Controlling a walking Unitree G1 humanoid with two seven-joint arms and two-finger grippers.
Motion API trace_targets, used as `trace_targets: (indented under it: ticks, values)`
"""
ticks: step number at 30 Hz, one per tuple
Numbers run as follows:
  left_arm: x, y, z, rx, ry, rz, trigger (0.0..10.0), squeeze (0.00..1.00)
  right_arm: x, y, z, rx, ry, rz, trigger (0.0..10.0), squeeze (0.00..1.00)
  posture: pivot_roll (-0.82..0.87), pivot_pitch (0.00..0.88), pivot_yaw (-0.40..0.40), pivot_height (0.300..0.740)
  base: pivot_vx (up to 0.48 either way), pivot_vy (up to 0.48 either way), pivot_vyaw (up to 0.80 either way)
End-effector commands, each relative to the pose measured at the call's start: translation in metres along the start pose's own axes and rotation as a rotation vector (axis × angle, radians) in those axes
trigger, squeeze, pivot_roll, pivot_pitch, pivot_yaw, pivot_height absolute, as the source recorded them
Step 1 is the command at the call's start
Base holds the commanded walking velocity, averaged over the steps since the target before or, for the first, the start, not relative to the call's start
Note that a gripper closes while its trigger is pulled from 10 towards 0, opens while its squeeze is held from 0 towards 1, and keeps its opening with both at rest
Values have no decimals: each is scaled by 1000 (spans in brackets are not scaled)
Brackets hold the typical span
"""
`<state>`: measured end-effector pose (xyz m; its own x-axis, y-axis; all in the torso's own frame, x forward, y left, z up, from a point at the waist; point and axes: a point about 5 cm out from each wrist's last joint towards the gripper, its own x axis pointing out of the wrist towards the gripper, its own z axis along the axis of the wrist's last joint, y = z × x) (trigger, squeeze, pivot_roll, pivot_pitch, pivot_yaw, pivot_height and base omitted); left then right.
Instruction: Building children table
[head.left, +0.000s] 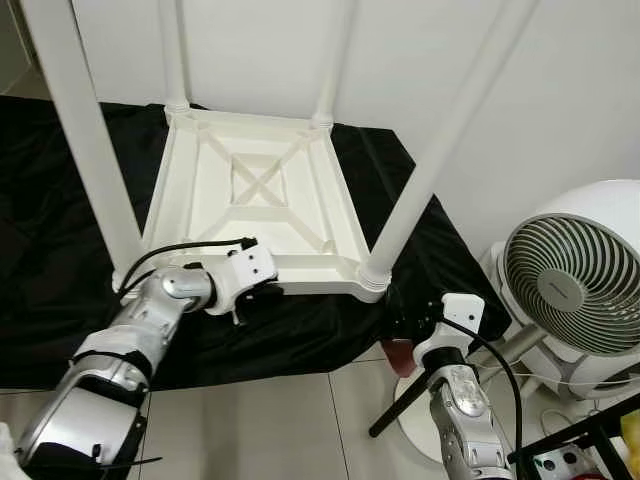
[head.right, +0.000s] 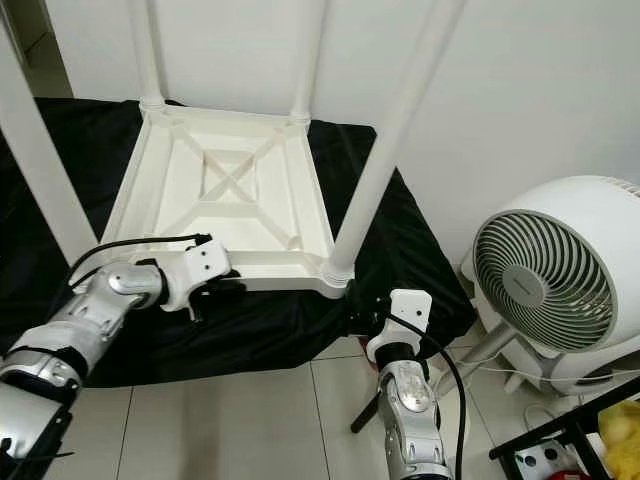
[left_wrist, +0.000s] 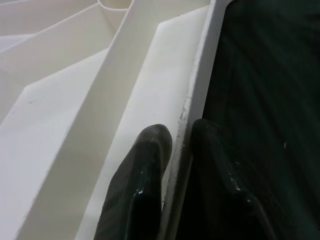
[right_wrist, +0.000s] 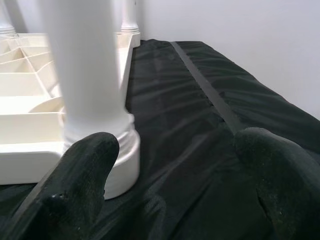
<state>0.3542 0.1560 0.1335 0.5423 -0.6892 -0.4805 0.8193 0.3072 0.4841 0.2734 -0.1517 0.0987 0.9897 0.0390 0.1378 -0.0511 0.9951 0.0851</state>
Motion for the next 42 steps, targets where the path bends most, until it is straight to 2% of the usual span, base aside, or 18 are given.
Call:
trace_targets:
  ticks: [1, 3, 4, 6, 9, 14, 15, 18, 22, 23, 26, 30, 31, 37, 38, 42]
  values:
    - [-19, 5, -22, -13, 85, 34, 0, 0, -1, 0, -4, -1, 22, -6, 10000, 0, -38, 0, -110, 740, 0, 0, 0]
    - [-34, 12, -34, -22, 141, 83, 0, 0, -1, 1, -5, -1, 25, -3, 10000, 0, -37, 0, -109, 740, 0, 0, 0]
    - [-34, 12, -34, -22, 141, 83, 0, 0, -1, 1, -5, -1, 25, -3, 10000, 0, -37, 0, -109, 740, 0, 0, 0]
    - [-47, 18, -43, -52, 173, 124, 0, 0, -2, 2, -5, -3, 25, -1, 10000, 0, -38, 0, -106, 740, 0, 0, 0]
    - [-54, 21, -48, -65, 189, 163, 0, 0, -3, 2, -6, -4, 25, -2, 10000, 0, -41, 0, -104, 740, 0, 0, 0]
    - [-80, 28, -64, -114, 237, 271, 0, 0, -5, 2, -5, -4, 28, -2, 10000, 0, -44, 1, -113, 740, 0, 0, 0]
    - [-80, 28, -64, -114, 237, 271, 0, 0, -5, 2, -5, -4, 28, -2, 10000, 0, -44, 1, -113, 740, 0, 0, 0]
    - [-104, 31, -80, -123, 307, 321, 0, 0, -4, 1, -5, -11, 31, 7, 10000, 0, -39, 9, -130, 740, 0, 0, 0]
    - [-107, 30, -82, -123, 314, 321, 0, 0, -3, 1, -4, -15, 33, 12, 10000, 0, -39, 9, -130, 740, 0, 0, 0]
    - [-109, 30, -85, -92, 344, 330, 10000, 0, -3, 0, -4, -18, 33, 17, 10000, 0, -30, 14, -139, 740, 0, 0, 0]
    - [-112, 30, -89, -38, 388, 341, 10000, 0, -1, 0, -4, -22, 33, 27, 10000, 0, -25, 14, -141, 740, 0, 0, 0]
    - [-113, 35, -84, 15, 385, 363, 10000, 0, -1, 2, -4, -22, 35, 35, 10000, 0, -22, 22, -139, 740, 0, 0, 0]
    - [-112, 37, -81, 15, 362, 367, 10000, 1000, -1, 3, -4, -22, 36, 36, 10000, 0, -24, 26, -136, 740, 0, 0, 0]
    - [-106, 40, -72, 83, 338, 342, 10000, 1000, -3, 5, -5, -18, 38, 38, 10000, 0, -26, 30, -136, 740, 0, 0, 0]
    - [-105, 41, -70, 102, 334, 335, 10000, 0, -3, 5, -5, -18, 39, 40, 10000, 0, -28, 31, -136, 740, 0, 0, 0]
    - [-104, 41, -65, 124, 308, 299, 10000, 0, -4, 5, -5, -18, 40, 43, 10000, 0, -28, 31, -137, 740, 0, 0, 0]
